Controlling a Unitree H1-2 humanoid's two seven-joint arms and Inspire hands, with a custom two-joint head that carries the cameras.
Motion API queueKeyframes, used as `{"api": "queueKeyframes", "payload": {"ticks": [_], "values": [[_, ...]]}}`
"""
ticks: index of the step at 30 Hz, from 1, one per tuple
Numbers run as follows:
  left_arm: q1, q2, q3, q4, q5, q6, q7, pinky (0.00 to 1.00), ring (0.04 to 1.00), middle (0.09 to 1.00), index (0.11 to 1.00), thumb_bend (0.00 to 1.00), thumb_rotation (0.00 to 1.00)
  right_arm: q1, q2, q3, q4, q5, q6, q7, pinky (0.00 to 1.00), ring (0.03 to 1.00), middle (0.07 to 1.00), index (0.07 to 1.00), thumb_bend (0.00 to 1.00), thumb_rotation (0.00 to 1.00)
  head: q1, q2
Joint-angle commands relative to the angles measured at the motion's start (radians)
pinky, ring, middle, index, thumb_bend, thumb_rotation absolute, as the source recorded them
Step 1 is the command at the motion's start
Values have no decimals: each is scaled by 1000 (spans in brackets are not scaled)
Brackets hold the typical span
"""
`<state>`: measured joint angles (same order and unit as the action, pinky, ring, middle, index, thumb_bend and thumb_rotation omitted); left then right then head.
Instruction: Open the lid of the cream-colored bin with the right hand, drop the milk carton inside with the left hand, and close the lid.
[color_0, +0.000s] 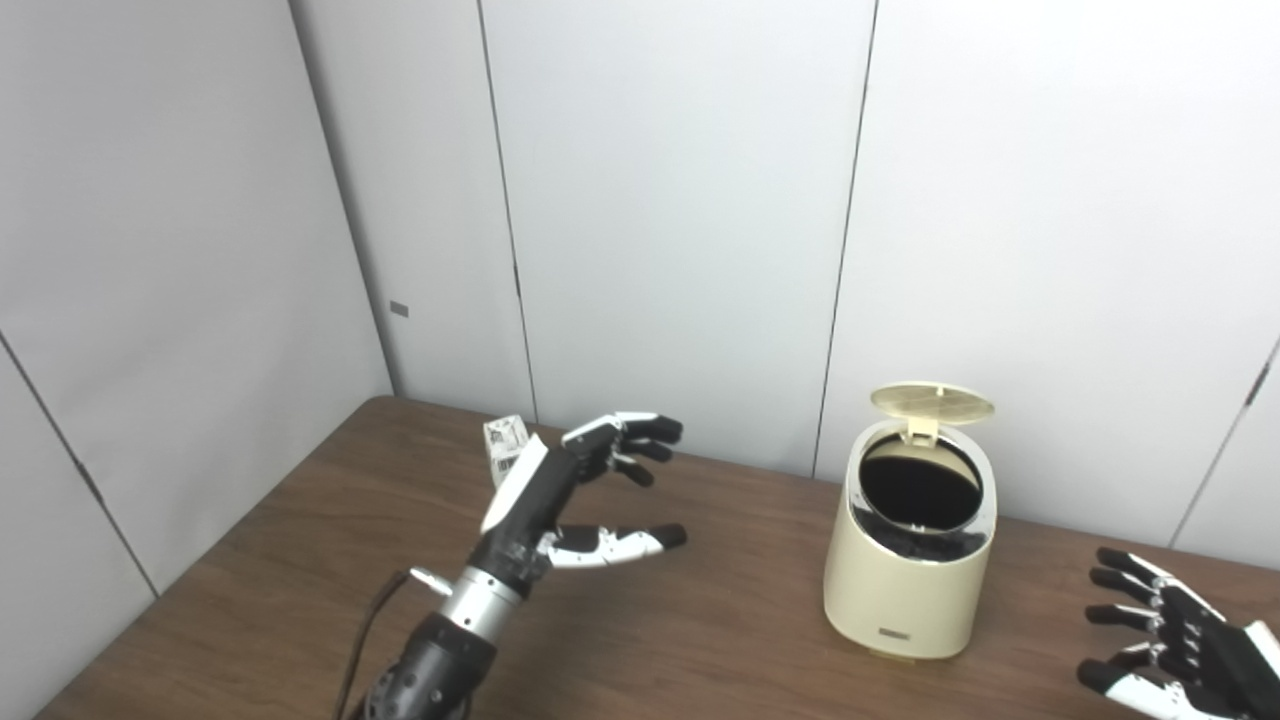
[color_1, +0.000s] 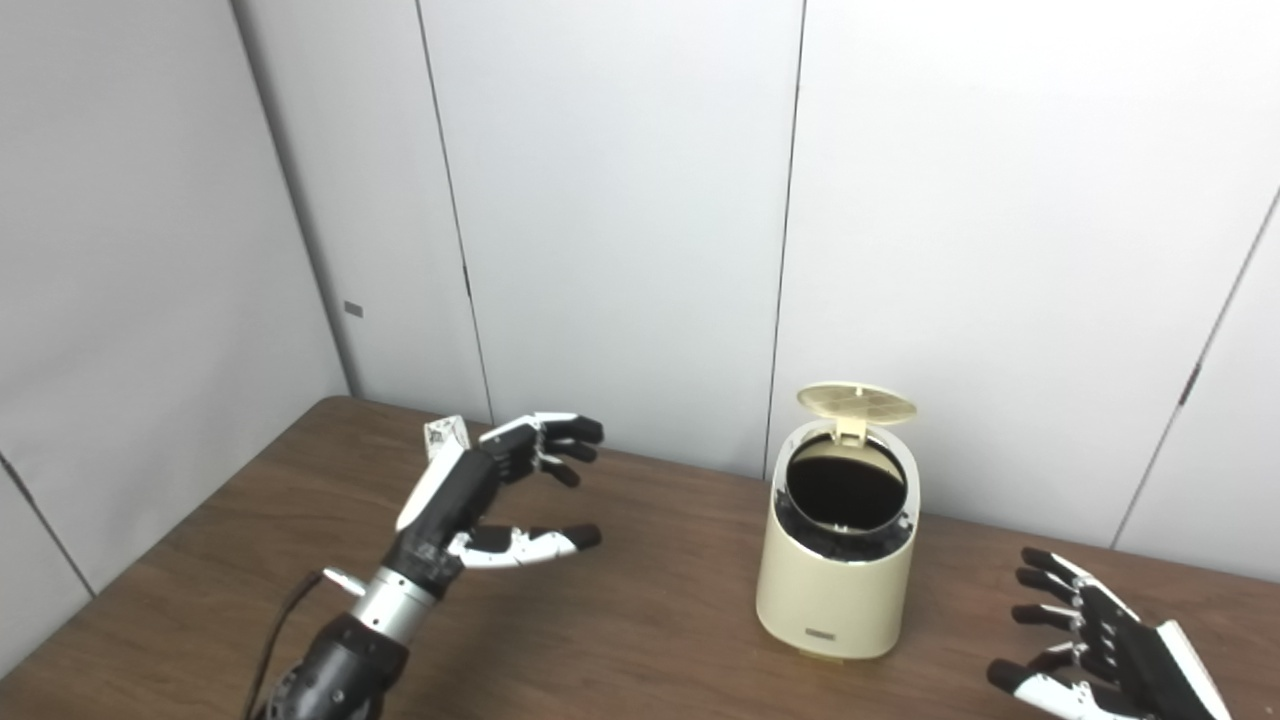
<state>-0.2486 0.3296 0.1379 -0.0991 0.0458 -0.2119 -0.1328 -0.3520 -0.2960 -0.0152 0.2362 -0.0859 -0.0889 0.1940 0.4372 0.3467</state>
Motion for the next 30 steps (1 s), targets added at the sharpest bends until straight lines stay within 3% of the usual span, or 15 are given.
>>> {"api": "queueKeyframes", "payload": {"ticks": [1,8,17,21,27,30], "values": [[-57,40,28,-37,0,2,16,600,709,752,747,701,14,-41,-21,-5,-25,7,-39,-5,444,720,825,828,1000,473,3,0],[-110,114,91,15,-38,-12,22,582,690,734,735,756,21,-48,-22,-2,-14,3,-46,-6,437,717,823,823,1000,477,9,0],[-178,170,128,165,-39,-104,35,704,773,769,749,789,10,-58,-27,4,0,2,-63,0,464,739,835,842,1000,475,12,1],[-202,186,138,237,-20,-121,55,740,821,810,787,823,49,-56,-30,5,-7,-1,-56,1,464,738,837,846,1000,475,11,1],[-217,201,133,323,-2,-143,73,762,827,821,819,793,40,-59,-32,3,6,4,-65,3,466,729,825,839,1000,483,5,0],[-221,210,132,377,10,-165,79,850,881,870,861,784,69,-58,-34,1,6,10,-64,6,475,731,827,838,1000,468,2,1]]}}
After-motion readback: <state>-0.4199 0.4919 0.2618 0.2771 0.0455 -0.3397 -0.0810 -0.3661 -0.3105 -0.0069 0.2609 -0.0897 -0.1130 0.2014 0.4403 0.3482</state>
